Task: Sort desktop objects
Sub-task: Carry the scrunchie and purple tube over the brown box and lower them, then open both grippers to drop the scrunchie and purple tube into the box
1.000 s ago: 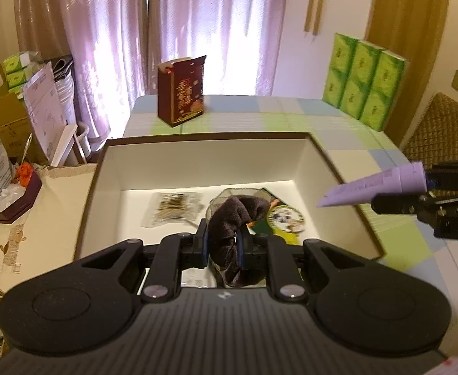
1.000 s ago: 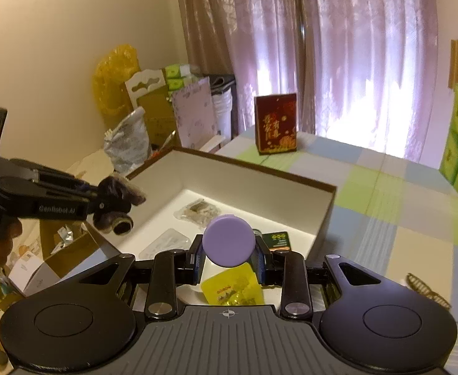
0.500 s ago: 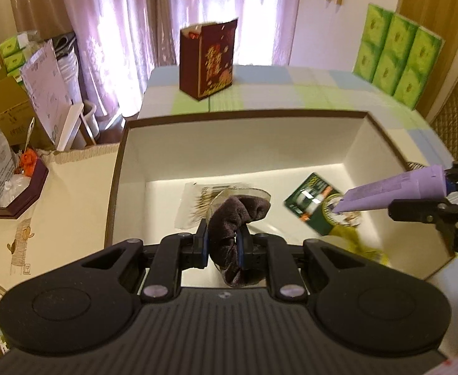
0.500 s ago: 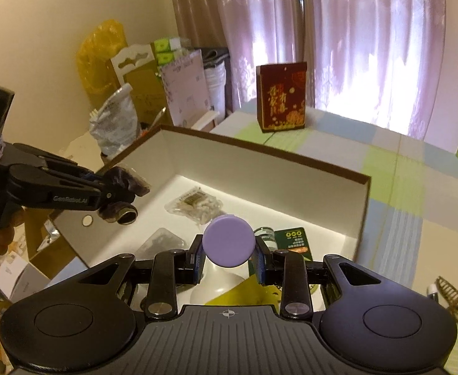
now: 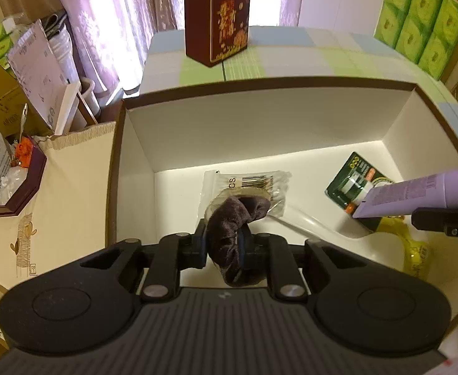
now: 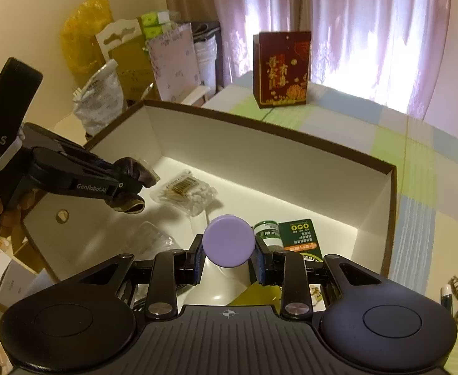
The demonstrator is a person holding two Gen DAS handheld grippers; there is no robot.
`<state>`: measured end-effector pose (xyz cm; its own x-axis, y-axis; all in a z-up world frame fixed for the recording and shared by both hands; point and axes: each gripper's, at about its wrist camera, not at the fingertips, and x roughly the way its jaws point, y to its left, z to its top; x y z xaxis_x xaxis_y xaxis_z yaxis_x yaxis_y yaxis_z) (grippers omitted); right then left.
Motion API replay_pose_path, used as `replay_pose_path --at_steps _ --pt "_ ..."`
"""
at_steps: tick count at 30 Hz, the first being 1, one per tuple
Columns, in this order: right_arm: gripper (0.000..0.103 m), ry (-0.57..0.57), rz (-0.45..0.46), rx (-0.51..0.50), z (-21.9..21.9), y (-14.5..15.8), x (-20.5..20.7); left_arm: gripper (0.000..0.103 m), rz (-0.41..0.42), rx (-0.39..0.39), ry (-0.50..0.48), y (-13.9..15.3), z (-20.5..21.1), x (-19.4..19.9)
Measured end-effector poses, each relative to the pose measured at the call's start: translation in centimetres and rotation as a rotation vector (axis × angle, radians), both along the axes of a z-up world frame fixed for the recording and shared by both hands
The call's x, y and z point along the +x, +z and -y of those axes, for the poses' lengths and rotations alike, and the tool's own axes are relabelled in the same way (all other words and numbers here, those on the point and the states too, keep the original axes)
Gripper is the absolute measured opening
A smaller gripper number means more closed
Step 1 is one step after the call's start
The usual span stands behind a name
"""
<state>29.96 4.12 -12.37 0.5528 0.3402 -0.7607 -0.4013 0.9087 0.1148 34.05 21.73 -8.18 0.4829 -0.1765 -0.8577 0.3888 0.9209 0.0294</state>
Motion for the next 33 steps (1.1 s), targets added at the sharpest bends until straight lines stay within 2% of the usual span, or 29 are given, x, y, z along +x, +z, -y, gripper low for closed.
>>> replay_pose_path --at_steps 4,6,9,24,33 --pt "0.028 -0.006 -0.019 -0.013 -0.3 -0.5 0.7 0.022 -0.012 0.008 -0.008 -0.6 0.2 0.7" --pt "0.028 -0.009 -0.03 -0.02 -0.3 -0.8 1.0 0.031 -0.017 0.009 -0.015 -0.7 0.3 0.9" --pt "0.028 -0.01 -0.043 -0.026 -0.5 -1.1 1.4 0.038 -0.015 0.005 -0.03 -0.6 0.5 0.8" --pt "0.029 0.017 -0.134 -0.092 -2.2 -2.9 3.5 0.039 -0.014 -0.009 -0.054 -0.3 0.2 0.2" --pt "0.029 0.012 -0.095 -0.092 -2.9 -2.4 5.2 0.043 -0.007 -0.025 -0.057 0.1 0.3 -0.1"
